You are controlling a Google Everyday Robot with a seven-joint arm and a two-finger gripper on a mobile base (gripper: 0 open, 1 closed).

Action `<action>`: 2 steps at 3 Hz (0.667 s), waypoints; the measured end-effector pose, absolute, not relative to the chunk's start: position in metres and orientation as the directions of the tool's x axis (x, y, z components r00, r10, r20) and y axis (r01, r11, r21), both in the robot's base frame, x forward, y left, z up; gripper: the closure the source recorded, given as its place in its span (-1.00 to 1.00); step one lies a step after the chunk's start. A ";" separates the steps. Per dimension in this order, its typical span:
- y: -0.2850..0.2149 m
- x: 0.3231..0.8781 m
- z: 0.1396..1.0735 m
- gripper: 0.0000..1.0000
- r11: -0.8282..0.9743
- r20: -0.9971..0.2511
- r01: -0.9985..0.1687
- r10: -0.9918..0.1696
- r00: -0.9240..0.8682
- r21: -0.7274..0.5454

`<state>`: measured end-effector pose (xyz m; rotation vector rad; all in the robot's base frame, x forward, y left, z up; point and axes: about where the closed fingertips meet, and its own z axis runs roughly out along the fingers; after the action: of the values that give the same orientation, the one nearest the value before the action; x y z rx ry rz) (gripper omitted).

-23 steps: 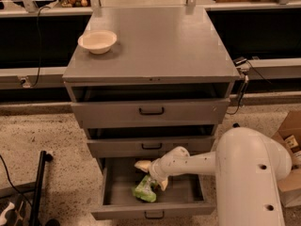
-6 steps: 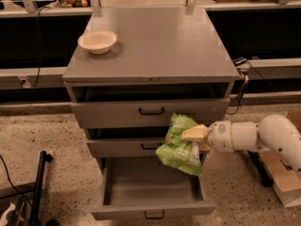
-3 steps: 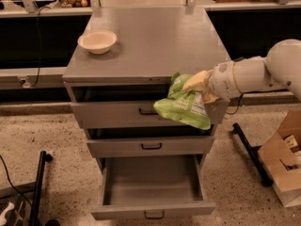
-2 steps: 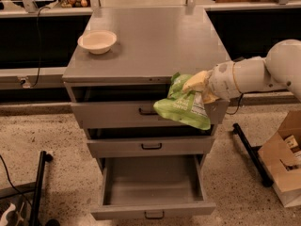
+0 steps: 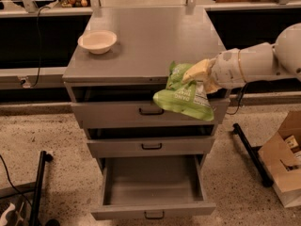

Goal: Pick green rice chip bag from bottom drawer and place on counter

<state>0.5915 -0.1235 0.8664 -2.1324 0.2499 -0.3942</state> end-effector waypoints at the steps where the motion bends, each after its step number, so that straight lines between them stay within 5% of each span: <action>1: -0.115 0.599 0.910 1.00 -0.588 0.230 0.024 -0.279 0.932 -0.809; 2: -0.107 0.629 0.939 1.00 -0.645 0.265 0.051 -0.240 0.934 -0.762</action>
Offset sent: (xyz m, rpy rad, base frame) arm 0.0942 0.0298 0.1371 -0.1848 -0.1159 0.0814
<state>0.6287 -0.1066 0.9393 -2.2335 0.1329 -0.4362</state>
